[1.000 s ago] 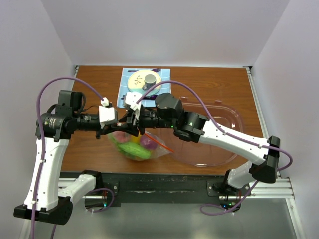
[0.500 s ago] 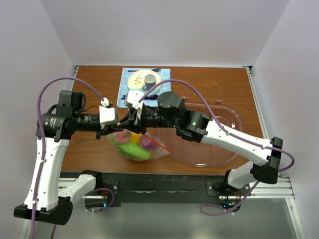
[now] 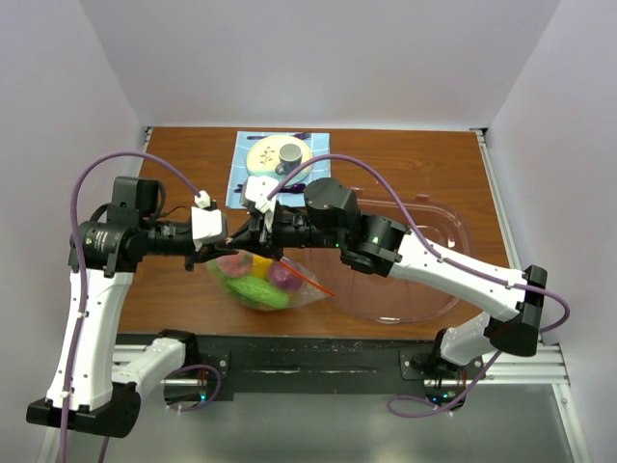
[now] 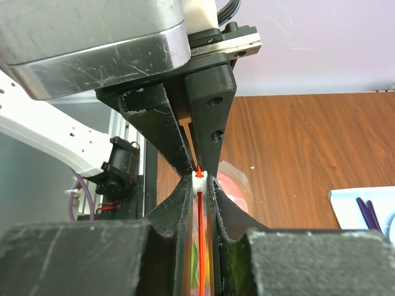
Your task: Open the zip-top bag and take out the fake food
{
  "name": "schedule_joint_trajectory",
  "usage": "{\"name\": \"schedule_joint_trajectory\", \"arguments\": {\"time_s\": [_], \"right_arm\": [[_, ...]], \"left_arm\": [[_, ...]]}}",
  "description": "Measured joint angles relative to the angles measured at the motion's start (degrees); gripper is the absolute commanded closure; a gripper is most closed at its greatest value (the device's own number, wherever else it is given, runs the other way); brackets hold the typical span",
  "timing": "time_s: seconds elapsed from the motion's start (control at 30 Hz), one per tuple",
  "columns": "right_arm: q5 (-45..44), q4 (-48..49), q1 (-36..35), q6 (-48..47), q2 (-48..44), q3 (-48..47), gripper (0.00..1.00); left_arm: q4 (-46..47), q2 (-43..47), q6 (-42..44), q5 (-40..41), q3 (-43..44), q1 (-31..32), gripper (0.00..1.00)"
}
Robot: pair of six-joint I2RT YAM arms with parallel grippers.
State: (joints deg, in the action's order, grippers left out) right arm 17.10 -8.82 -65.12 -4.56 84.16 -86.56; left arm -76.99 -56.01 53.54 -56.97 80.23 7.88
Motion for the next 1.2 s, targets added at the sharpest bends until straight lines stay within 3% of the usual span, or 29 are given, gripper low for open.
{"name": "schedule_joint_trajectory", "arguments": {"time_s": [0.13, 0.87, 1.2], "right_arm": [[-0.4, 0.0, 0.3, 0.0, -0.2, 0.3, 1.0], [-8.0, -1.7, 6.4, 2.1, -17.9, 25.0, 1.0], [-20.7, -4.6, 6.8, 10.9, -27.1, 38.3, 1.0]], "left_arm": [[0.1, 0.0, 0.0, 0.2, 0.0, 0.0, 0.99], [0.8, -1.8, -0.7, 4.1, 1.3, 0.0, 1.0], [15.6, -1.9, -12.2, 14.2, 3.1, 0.0, 1.0]]}}
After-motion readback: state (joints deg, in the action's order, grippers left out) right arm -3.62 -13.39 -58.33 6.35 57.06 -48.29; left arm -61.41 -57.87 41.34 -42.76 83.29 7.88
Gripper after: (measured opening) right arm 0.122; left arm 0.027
